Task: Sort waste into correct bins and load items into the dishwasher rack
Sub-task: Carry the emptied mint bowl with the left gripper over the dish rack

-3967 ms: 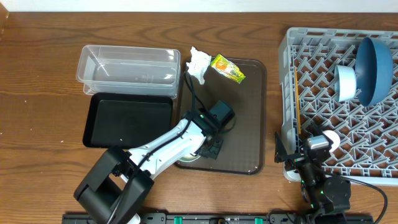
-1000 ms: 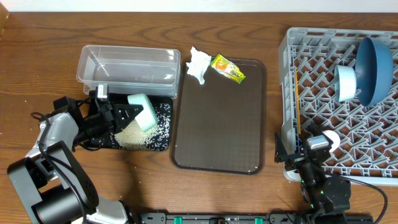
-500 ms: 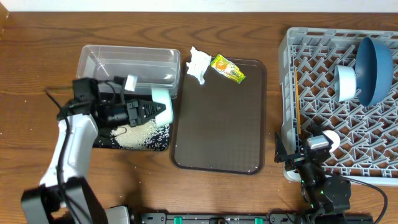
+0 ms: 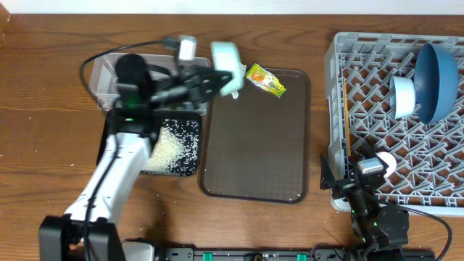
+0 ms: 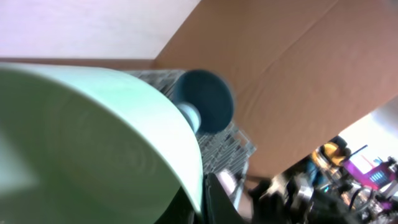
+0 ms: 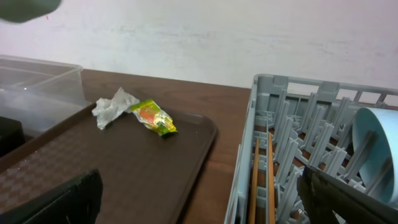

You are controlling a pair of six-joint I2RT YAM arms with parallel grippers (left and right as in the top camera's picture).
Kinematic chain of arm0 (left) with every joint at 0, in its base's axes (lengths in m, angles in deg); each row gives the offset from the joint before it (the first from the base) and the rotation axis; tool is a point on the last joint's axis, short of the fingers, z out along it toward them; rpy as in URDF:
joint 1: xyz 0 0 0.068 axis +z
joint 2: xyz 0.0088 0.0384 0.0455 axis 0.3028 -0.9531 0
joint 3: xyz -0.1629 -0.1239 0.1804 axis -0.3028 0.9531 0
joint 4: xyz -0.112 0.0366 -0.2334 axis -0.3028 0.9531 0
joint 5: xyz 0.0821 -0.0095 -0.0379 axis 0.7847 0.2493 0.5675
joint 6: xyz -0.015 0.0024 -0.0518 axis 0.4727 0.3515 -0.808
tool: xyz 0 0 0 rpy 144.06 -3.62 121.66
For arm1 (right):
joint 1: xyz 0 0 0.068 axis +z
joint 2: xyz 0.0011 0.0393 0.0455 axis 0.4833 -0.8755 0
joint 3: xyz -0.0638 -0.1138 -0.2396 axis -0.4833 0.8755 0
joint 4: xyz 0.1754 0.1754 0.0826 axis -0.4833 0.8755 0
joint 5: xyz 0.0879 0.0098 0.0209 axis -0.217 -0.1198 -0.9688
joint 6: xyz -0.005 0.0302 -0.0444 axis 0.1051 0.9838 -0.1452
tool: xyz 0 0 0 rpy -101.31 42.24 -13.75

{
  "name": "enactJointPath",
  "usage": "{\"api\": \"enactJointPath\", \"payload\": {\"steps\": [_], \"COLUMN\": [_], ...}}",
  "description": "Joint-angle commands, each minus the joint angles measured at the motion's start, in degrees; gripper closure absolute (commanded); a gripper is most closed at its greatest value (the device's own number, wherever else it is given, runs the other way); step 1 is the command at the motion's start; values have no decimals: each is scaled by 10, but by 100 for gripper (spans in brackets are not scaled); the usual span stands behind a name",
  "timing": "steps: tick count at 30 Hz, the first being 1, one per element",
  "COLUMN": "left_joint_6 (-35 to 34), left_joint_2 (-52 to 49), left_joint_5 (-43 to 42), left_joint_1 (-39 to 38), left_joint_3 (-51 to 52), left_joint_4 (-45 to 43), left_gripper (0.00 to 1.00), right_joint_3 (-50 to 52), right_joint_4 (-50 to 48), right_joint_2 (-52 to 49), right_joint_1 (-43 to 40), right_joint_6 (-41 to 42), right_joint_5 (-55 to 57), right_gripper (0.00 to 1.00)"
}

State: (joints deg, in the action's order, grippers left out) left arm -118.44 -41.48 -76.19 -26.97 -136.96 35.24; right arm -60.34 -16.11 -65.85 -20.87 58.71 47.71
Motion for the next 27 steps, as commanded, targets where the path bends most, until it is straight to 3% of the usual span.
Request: {"api": "enactJointPath", "payload": {"steps": [1, 4, 7, 17, 27], "left_joint_6": [-127, -176, -217, -231, -220], "left_joint_2": [-50, -115, -184, -349, -418], "left_joint_5": [106, 133, 133, 89, 141], "left_joint_1": [-53, -102, -136, -239, -318], "left_joint_3": [-4, -14, -53, -269, -306], "left_joint_4": [-68, -168, -212, -210, -209], "left_gripper": [94, 94, 94, 94, 94], "right_joint_3": [2, 2, 2, 2, 2], "right_joint_4": [0, 0, 0, 0, 0], "right_joint_2": [4, 4, 4, 4, 4], "right_joint_1": [-11, -11, -11, -11, -11], "right_joint_6": [10, 10, 10, 10, 10], "right_joint_5": [-2, -2, -2, -2, -2], "right_gripper": [1, 1, 1, 1, 1]}}
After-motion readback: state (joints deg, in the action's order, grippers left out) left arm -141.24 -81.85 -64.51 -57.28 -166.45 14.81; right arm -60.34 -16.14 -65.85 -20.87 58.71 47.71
